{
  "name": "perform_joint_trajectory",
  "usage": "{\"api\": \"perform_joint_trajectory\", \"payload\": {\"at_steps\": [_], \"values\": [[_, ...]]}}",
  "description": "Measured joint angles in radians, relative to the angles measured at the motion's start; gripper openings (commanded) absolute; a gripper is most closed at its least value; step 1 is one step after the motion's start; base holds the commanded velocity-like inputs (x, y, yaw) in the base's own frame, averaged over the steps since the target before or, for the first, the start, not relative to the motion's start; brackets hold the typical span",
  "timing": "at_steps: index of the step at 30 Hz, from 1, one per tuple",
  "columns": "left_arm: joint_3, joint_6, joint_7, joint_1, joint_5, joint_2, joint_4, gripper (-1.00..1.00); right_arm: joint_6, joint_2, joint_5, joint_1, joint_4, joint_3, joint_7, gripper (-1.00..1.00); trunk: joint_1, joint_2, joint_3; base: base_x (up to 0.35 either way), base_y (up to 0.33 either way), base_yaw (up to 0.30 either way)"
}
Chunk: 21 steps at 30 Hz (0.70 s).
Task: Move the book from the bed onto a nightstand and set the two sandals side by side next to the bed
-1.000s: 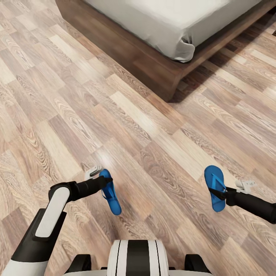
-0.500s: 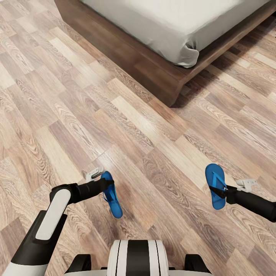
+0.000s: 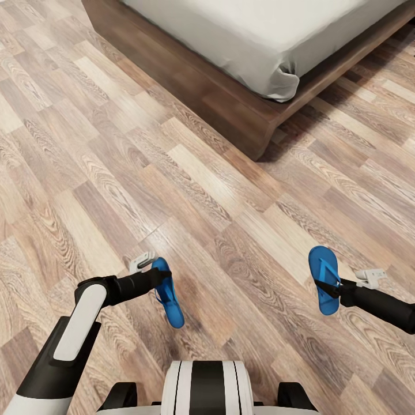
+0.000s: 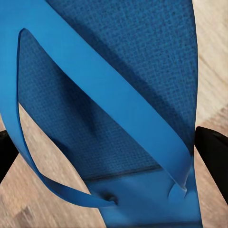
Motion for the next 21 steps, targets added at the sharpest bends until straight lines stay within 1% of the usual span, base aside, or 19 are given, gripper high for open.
{"api": "perform_joint_trajectory", "payload": {"at_steps": [13, 16, 21], "values": [[0.001, 0.001, 0.0, -0.001, -0.001, 0.0, 0.0, -1.0, 0.001, 0.0, -0.001, 0.0, 0.0, 0.0, 0.001, -1.0, 0.0, 0.0, 0.0, 0.0, 0.0, 0.0], [0.014, 0.001, 0.002, 0.003, 0.002, -0.012, 0.0, -1.0, 0.011, 0.0, -0.002, -0.004, 0.001, 0.008, 0.001, -1.0, 0.0, 0.0, 0.003, 0.0, 0.0, 0.0], [0.022, 0.003, 0.002, 0.008, 0.003, -0.02, 0.0, -1.0, 0.018, 0.0, -0.002, -0.007, 0.001, 0.013, 0.0, -1.0, 0.0, 0.0, 0.009, 0.0, 0.0, 0.0]]}}
